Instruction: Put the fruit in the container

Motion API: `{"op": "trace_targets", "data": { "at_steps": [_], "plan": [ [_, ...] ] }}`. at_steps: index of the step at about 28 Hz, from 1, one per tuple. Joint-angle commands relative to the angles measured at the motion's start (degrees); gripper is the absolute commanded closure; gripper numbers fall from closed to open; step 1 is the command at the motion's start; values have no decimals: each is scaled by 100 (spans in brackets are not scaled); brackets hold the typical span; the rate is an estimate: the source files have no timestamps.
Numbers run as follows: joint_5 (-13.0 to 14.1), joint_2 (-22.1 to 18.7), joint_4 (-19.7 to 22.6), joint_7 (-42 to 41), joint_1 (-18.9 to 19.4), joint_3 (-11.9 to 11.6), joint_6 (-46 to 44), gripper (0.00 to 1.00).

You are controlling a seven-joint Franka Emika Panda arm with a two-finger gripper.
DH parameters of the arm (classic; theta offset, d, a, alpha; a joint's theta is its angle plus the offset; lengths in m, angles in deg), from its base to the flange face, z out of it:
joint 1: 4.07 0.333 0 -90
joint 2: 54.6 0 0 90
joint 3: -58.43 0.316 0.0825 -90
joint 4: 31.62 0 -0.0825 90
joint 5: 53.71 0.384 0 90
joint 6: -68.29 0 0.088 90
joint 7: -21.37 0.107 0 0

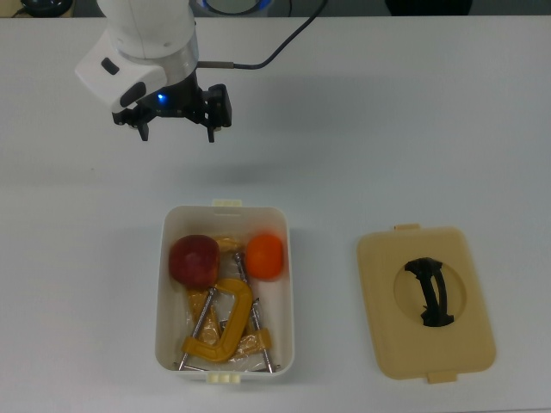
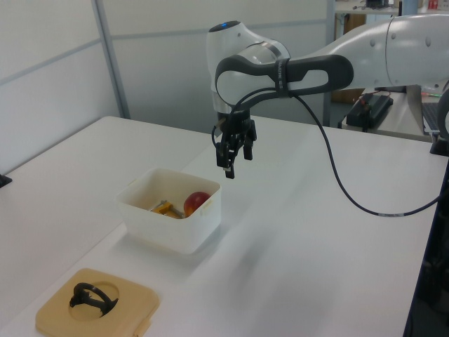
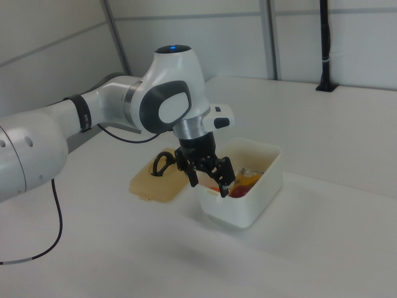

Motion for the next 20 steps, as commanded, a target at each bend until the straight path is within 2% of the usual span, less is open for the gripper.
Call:
{"op": "trace_targets", "data": {
  "at_steps": [1, 20],
  "plan": [
    [-153, -75, 29, -119, 12, -28, -123, 0],
    [-171, -75, 29, -154, -75, -72, -140, 0]
  ]
}}
